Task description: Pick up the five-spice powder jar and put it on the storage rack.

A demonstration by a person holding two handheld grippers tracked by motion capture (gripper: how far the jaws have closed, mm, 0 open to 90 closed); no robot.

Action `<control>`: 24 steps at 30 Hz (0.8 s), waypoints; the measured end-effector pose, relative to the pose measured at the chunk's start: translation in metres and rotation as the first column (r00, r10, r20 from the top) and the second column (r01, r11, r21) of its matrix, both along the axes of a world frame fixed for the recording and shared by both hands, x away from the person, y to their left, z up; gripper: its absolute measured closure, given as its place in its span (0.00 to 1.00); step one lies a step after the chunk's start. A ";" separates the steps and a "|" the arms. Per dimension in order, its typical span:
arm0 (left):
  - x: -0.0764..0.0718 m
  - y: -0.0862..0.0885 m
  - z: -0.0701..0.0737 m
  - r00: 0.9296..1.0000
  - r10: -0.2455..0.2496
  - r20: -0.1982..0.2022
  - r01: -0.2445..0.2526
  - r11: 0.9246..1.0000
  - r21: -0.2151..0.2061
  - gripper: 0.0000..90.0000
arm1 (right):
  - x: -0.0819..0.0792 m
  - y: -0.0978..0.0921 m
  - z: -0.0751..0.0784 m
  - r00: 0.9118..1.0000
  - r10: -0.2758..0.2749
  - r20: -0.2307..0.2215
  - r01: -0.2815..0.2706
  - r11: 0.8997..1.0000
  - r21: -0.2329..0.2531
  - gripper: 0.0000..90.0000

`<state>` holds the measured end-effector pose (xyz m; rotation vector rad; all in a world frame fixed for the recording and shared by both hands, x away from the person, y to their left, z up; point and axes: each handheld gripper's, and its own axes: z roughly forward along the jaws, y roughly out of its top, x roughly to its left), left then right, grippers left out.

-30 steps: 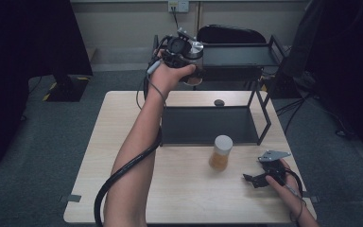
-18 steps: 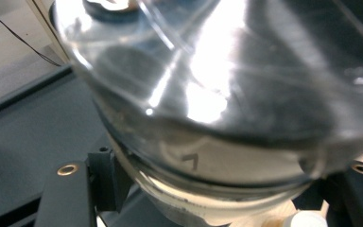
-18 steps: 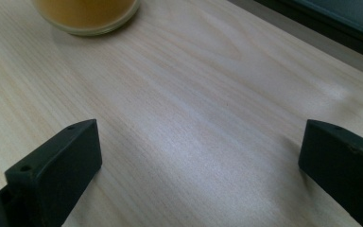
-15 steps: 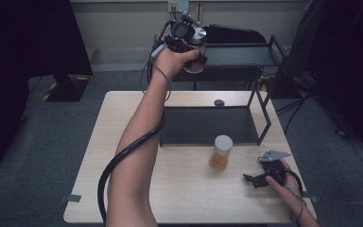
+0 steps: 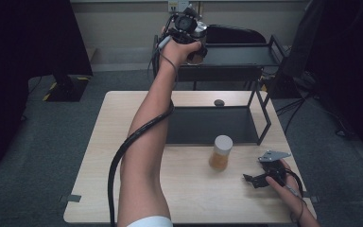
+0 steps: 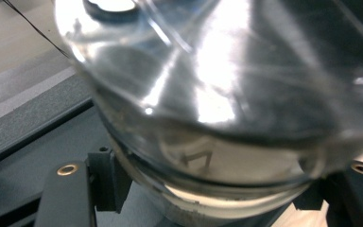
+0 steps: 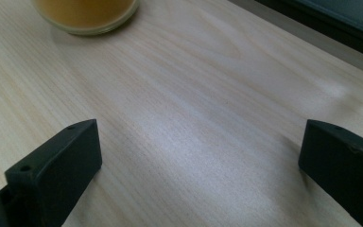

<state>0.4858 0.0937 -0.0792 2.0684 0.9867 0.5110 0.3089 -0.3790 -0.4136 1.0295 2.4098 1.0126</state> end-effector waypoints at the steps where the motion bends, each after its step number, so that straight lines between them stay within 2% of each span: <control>1: 0.002 -0.001 0.000 1.000 0.002 -0.004 -0.002 1.000 0.004 0.34 | 0.000 0.000 0.000 1.000 -0.001 0.000 0.001 1.000 0.000 0.00; 9: 0.010 -0.003 -0.007 0.999 0.048 -0.010 -0.048 0.999 -0.011 0.34 | -0.001 0.000 0.000 1.000 -0.002 0.001 0.002 1.000 0.000 0.00; 14: 0.013 -0.003 -0.011 0.999 0.052 -0.015 -0.052 0.999 -0.013 0.34 | -0.001 0.000 0.000 1.000 -0.002 0.001 0.002 1.000 0.000 0.00; 16: 0.012 -0.001 -0.014 0.998 0.057 -0.012 -0.057 0.998 -0.034 0.34 | -0.001 0.000 0.000 1.000 -0.002 0.001 0.002 1.000 0.000 0.00; 24: 0.009 -0.001 -0.017 0.998 0.069 -0.004 -0.069 0.997 -0.043 0.34 | -0.001 0.000 0.000 1.000 -0.003 0.001 0.003 1.000 0.000 0.00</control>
